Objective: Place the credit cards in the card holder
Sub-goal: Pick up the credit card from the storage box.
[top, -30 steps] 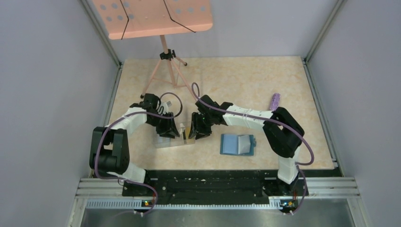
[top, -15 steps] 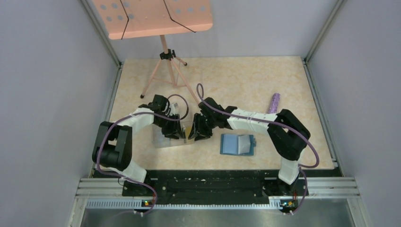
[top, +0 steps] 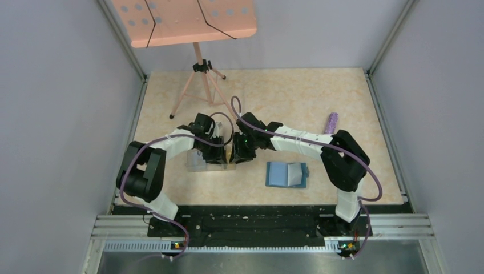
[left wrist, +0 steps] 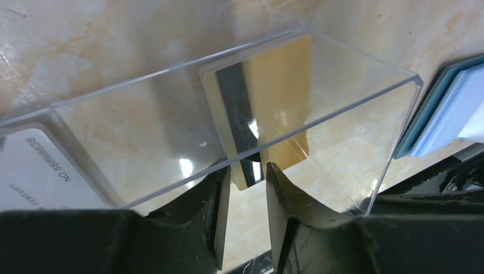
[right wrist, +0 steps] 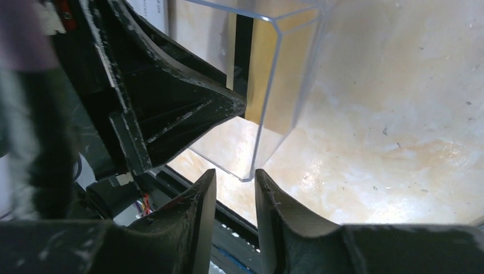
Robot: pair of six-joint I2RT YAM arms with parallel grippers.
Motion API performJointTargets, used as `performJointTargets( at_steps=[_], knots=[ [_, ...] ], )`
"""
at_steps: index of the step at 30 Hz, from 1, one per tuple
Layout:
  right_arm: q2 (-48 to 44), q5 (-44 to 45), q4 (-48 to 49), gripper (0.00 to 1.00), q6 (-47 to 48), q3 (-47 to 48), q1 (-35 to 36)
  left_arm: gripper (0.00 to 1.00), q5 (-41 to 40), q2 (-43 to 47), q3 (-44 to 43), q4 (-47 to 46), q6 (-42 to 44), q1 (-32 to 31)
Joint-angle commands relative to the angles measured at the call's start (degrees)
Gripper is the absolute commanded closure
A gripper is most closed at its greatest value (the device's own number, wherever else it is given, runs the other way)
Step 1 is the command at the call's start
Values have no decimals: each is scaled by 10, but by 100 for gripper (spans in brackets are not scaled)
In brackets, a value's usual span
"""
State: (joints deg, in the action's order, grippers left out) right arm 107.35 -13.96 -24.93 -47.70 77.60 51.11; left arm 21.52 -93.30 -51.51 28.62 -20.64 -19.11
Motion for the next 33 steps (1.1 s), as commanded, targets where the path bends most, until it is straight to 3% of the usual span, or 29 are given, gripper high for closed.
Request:
performJointTargets(
  at_steps=[1,7,14,19,26,33],
  knots=[
    [-5,-28,35,72,-6,-22,4,66,-11,-23,5,-10,0,-20],
    [-39,-47,76,82,-37,-68,4,73,9,2,20,-16,-4,-31],
    [-60,-19,69,78,-33,-78,5,58,-67,35,14,14,2,-31],
    [-53,-1,64,77,-26,-72,5,59,-93,41,13,2,-4,-30],
    [-41,-7,65,79,-22,-70,5,71,-65,7,8,-17,-7,-30],
    [-39,-11,67,82,-20,-72,4,100,-50,6,4,-14,-3,-31]
  ],
)
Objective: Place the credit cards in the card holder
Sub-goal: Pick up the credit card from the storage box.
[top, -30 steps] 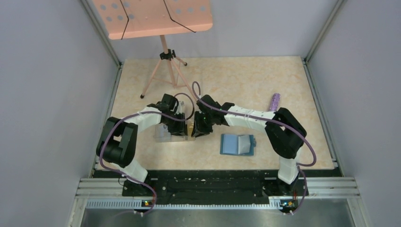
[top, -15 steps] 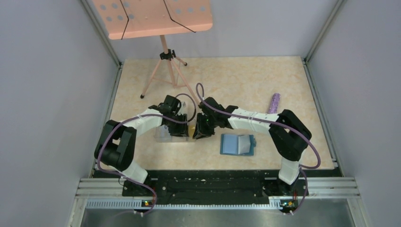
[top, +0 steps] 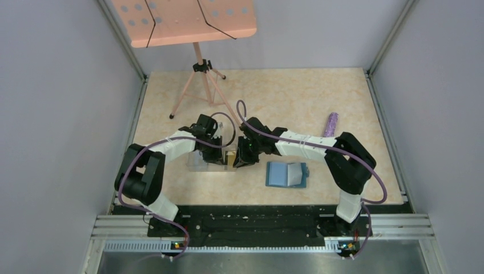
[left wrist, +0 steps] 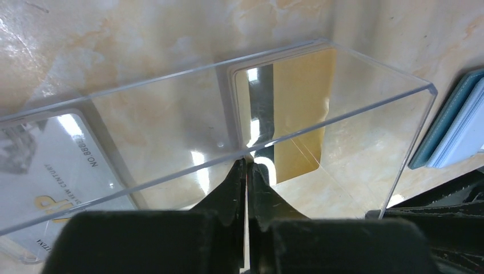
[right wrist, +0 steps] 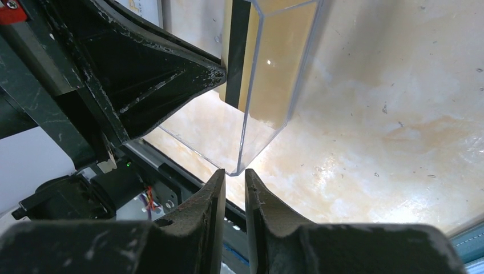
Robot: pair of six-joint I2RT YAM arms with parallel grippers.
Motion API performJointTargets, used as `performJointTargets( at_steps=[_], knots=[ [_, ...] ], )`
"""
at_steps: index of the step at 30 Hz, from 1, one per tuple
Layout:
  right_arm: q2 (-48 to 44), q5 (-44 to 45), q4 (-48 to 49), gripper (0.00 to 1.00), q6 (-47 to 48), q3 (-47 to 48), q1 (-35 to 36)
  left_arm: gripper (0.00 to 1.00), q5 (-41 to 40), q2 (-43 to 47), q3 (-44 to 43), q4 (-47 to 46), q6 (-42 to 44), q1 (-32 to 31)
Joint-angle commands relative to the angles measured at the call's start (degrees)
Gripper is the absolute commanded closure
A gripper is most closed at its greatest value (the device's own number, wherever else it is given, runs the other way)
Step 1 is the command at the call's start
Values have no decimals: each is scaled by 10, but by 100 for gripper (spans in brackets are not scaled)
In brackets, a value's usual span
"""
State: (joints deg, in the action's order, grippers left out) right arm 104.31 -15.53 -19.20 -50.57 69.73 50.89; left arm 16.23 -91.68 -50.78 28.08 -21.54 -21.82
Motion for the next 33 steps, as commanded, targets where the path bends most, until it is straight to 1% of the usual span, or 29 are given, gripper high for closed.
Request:
performJointTargets(
  at_steps=[1,11,16,21,33],
  knots=[
    [-8,2,10,82,8,7,7,100,2,-7,-4,-8,6,-4],
    [-4,-3,11,83,8,7,7,100,-10,37,-25,23,17,-9],
    [-1,-5,11,83,9,7,7,100,-15,32,-35,36,25,-19],
    [-1,-5,11,83,8,6,6,97,-13,32,-38,36,26,-23],
    [0,-5,11,83,10,7,6,92,34,52,-61,44,19,-23]
  ],
)
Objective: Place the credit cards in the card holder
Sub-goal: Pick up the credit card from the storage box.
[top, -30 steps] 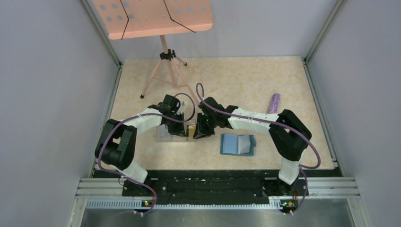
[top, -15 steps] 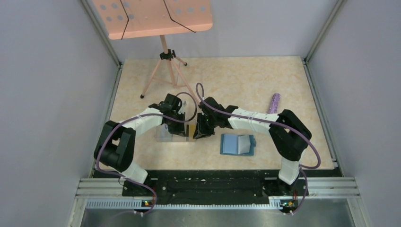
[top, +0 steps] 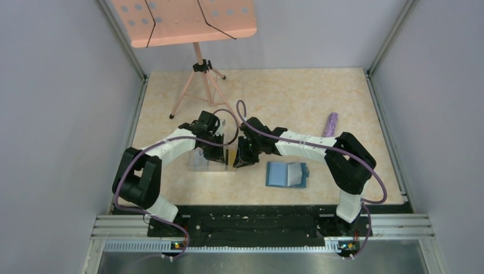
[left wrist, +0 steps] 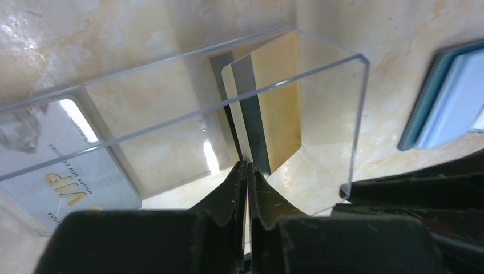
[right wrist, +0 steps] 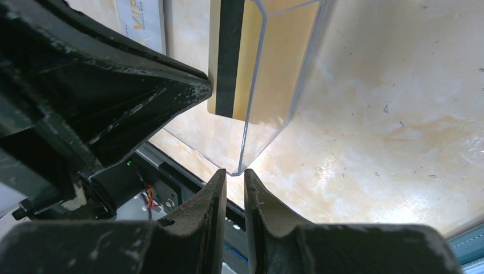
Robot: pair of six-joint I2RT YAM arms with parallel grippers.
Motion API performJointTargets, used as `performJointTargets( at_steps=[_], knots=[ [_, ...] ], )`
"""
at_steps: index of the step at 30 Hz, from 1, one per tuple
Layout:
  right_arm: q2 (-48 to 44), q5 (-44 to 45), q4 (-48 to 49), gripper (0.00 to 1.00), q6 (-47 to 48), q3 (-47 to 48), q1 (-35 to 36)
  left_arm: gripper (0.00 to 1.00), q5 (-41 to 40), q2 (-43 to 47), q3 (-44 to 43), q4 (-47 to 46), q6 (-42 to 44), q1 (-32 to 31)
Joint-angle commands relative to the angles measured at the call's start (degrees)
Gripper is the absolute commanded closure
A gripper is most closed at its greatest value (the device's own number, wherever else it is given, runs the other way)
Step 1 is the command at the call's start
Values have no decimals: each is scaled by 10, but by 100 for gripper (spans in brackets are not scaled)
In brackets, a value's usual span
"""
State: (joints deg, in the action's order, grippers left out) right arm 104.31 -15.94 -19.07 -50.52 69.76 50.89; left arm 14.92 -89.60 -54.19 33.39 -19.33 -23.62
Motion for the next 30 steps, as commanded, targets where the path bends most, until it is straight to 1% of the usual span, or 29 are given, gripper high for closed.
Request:
performJointTargets(
  at_steps=[1,5,6,13,19,30],
  knots=[
    [0,-1,10,83,9,7,7,92,50,34,-27,-10,-5,-6],
    [0,-1,10,82,10,8,7,89,65,39,-29,-17,-11,-6],
    [0,-1,10,82,10,7,7,86,69,38,-28,-21,-13,-5],
    [1,-1,10,82,11,7,7,79,106,13,-7,-52,-24,-5],
    [-1,-1,10,82,11,7,6,78,129,-8,5,-74,-30,-5],
    [-6,3,7,82,15,7,7,77,138,-33,0,-77,-25,-5]
  ],
)
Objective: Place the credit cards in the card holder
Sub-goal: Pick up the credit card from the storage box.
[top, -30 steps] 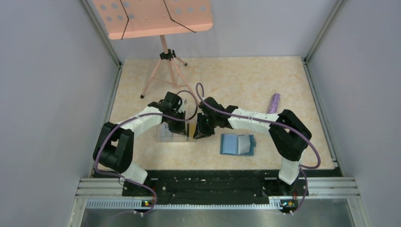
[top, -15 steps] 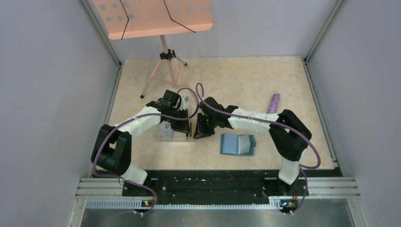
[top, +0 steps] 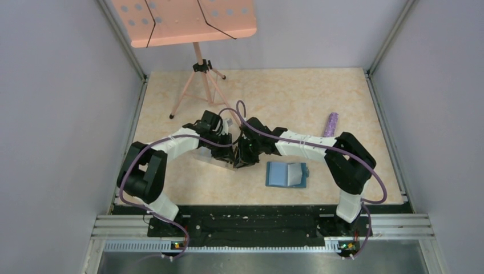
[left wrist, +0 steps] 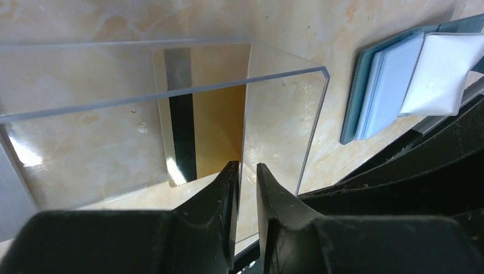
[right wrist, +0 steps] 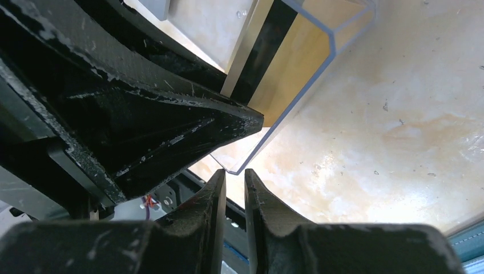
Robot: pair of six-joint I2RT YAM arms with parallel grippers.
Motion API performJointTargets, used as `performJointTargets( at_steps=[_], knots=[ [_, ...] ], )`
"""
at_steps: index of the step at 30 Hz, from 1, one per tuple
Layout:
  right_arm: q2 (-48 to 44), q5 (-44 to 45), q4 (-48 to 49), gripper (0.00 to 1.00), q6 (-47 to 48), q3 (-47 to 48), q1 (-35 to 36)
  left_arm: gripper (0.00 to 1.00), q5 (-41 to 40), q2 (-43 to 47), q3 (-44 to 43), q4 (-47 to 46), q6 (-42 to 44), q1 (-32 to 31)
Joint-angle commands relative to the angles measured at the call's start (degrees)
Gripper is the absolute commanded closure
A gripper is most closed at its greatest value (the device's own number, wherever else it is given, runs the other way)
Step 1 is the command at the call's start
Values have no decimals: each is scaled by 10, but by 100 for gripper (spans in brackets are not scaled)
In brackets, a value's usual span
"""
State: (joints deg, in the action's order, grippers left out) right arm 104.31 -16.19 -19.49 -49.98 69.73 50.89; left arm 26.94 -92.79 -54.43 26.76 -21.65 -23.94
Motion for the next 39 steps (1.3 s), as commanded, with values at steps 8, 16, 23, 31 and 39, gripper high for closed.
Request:
performJointTargets(
  at_steps=[8,16,23,31,39],
  knots=[
    [-15,16,0,80,16,17,7,100,-34,29,-9,22,14,0],
    [-89,41,-10,46,22,19,-2,100,-101,149,-47,67,14,2],
    [-210,-18,99,27,-19,-71,-54,100,-69,256,-39,44,-40,20],
    [-333,-166,291,28,-96,-220,-159,100,224,285,46,-223,-228,40],
    [-348,-225,366,45,-119,-249,-177,100,309,284,94,-362,-336,39]
  ],
)
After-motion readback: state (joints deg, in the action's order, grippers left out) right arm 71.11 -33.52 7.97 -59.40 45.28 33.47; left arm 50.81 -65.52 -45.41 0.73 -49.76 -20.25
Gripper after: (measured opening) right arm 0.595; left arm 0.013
